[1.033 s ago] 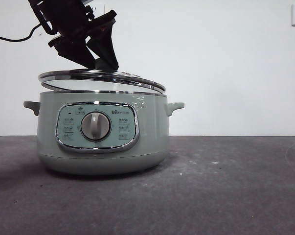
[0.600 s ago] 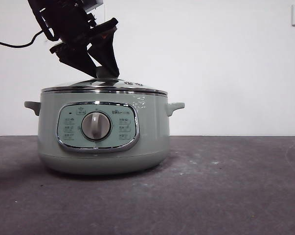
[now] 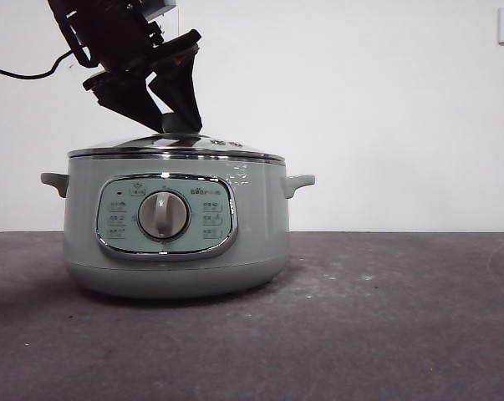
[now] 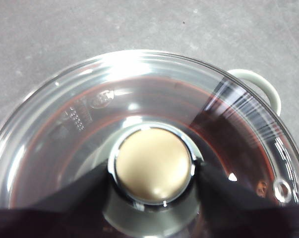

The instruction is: Pick up the pumpkin,open the lid,put the pumpkin in the pot,close the lid

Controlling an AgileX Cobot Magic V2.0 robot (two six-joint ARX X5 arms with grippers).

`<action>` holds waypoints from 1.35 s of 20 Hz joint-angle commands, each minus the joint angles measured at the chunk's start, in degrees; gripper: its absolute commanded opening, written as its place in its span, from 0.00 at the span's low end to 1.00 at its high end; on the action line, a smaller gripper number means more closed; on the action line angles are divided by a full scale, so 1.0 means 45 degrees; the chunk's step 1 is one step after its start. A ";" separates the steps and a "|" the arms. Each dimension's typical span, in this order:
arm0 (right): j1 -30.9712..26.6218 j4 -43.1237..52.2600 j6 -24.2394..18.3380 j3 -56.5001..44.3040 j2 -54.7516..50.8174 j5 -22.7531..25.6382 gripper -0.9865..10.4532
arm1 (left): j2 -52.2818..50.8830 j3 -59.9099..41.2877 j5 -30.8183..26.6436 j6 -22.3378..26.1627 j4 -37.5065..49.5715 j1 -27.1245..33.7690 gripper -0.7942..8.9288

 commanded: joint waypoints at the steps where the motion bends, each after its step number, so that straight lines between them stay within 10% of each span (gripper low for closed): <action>1: 0.0010 -0.0602 0.0306 -0.0005 0.0015 -0.0631 0.69 | -0.0015 0.0034 -0.0053 0.0015 -0.0267 -0.0019 0.66; 11: 0.0010 -0.2477 0.0457 -0.0005 0.0015 -0.2997 0.69 | -0.1452 0.0160 -0.0034 0.0015 -0.1637 -0.0019 0.66; 18: 0.0015 -0.3759 0.0447 -0.0005 0.0019 -0.3308 0.62 | -0.3929 0.1899 0.1399 0.0019 -0.6926 -0.0024 0.65; 22: 0.0015 -0.4114 0.0384 -0.0010 0.0015 -0.3891 0.26 | -0.4983 0.2443 0.2317 0.0068 -0.9170 -0.0029 0.08; 23: 0.0015 -0.4114 0.0185 -0.0010 0.0015 -0.4561 0.11 | -0.5221 0.2443 0.2560 0.0097 -0.9607 -0.0029 0.08; 27: 0.0015 -0.4095 -0.0544 -0.0010 0.0019 -0.5916 0.09 | -0.5595 0.2443 0.2914 0.0393 -1.0720 -0.0029 0.08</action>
